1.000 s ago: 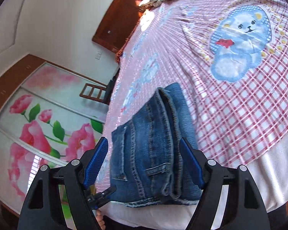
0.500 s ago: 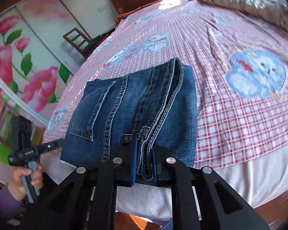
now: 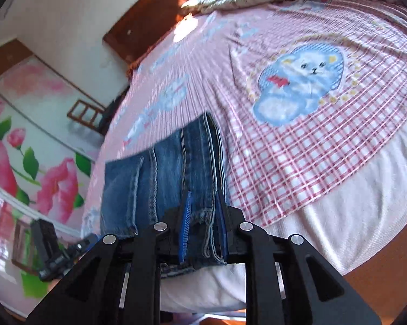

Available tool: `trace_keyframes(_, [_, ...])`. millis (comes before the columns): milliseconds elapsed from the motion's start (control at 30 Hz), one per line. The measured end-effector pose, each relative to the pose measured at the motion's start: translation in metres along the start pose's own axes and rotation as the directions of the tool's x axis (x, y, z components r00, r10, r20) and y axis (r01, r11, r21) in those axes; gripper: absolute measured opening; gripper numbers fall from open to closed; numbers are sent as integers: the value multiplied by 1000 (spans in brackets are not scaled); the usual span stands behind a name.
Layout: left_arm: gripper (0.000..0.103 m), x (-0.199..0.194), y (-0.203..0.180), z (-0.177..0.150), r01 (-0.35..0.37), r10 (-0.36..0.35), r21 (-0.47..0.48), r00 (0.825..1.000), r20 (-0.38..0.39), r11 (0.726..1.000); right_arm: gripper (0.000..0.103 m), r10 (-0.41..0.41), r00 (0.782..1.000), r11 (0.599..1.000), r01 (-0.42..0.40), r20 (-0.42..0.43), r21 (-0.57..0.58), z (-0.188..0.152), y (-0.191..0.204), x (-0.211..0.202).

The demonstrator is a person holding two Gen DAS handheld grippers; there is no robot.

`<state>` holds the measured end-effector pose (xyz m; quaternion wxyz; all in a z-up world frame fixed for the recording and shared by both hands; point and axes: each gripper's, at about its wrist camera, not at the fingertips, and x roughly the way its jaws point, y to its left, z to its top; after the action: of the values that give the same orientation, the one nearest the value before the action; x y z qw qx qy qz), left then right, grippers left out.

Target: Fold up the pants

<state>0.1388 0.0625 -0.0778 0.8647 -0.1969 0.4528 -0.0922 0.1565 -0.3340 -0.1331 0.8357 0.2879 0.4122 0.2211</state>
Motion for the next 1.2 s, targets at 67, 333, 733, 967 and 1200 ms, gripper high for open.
trace_keyframes(67, [88, 6, -6, 4, 8, -8, 15, 1000, -9, 1000, 17, 164, 986, 986, -164, 24, 7, 8, 11, -1])
trace_keyframes(333, [88, 25, -17, 3, 0, 0, 1, 999, -53, 1000, 0, 165, 960, 986, -158, -225, 51, -14, 2, 97])
trace_keyframes(733, [91, 30, -13, -8, -1, 1, 0, 999, -47, 1000, 51, 122, 988, 976, -103, -94, 190, 7, -46, 50])
trace_keyframes(967, [95, 33, -17, -6, 8, -7, 17, 998, -59, 1000, 51, 144, 969, 989, -145, -200, 10, -1, -11, 64])
trace_keyframes(1200, [97, 43, -5, 18, 138, -140, -31, 988, -68, 990, 55, 127, 961, 988, -145, -246, -56, 1, 0, 74])
